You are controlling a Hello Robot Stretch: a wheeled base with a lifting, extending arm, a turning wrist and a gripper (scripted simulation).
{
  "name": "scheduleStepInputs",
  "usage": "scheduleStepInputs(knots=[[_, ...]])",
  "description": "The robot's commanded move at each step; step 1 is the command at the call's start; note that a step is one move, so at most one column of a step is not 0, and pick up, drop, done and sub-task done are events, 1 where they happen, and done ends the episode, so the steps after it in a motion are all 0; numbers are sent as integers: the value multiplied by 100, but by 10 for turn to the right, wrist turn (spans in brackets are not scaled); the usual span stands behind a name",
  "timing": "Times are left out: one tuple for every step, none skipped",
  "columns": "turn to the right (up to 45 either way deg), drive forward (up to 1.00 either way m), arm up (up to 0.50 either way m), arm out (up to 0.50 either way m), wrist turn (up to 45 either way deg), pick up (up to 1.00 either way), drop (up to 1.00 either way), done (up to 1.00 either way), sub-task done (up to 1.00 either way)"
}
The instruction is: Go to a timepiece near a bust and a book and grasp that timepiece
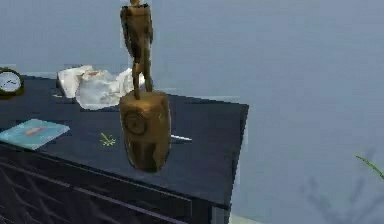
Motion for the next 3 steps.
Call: scheduleStepInputs(knots=[[-450,0,0,0,0,0,0,0,0],[-240,0,0,0,0,0,0,0,0],[0,10,0,0,0,0,0,0,0]])
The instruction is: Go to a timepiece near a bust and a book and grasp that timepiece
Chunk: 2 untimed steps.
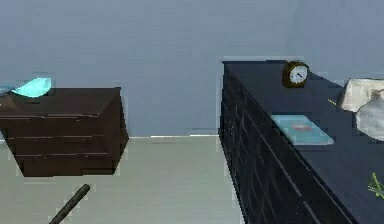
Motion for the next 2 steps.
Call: scheduleStepInputs(knots=[[-60,0,0,0,0,0,0,0,0],[0,70,0,0,0,0,0,0,0]])
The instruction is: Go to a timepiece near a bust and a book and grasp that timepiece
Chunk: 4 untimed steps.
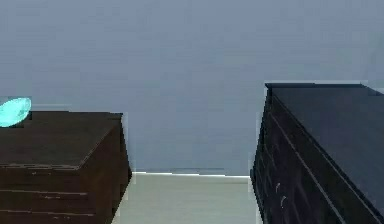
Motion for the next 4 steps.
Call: scheduleStepInputs(knots=[[-330,0,0,0,0,0,0,0,0],[420,0,0,0,0,0,0,0,0],[0,100,0,0,0,0,0,0,0],[150,0,0,0,0,0,0,0,0]])
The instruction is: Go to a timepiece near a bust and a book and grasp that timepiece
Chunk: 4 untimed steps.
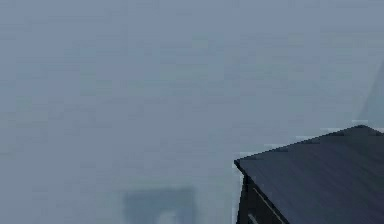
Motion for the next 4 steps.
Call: scheduleStepInputs(knots=[[0,10,0,0,0,0,0,0,0],[0,0,50,0,0,0,0,0,0],[0,0,38,0,0,0,0,0,0],[0,0,0,40,0,0,0,0,0]])
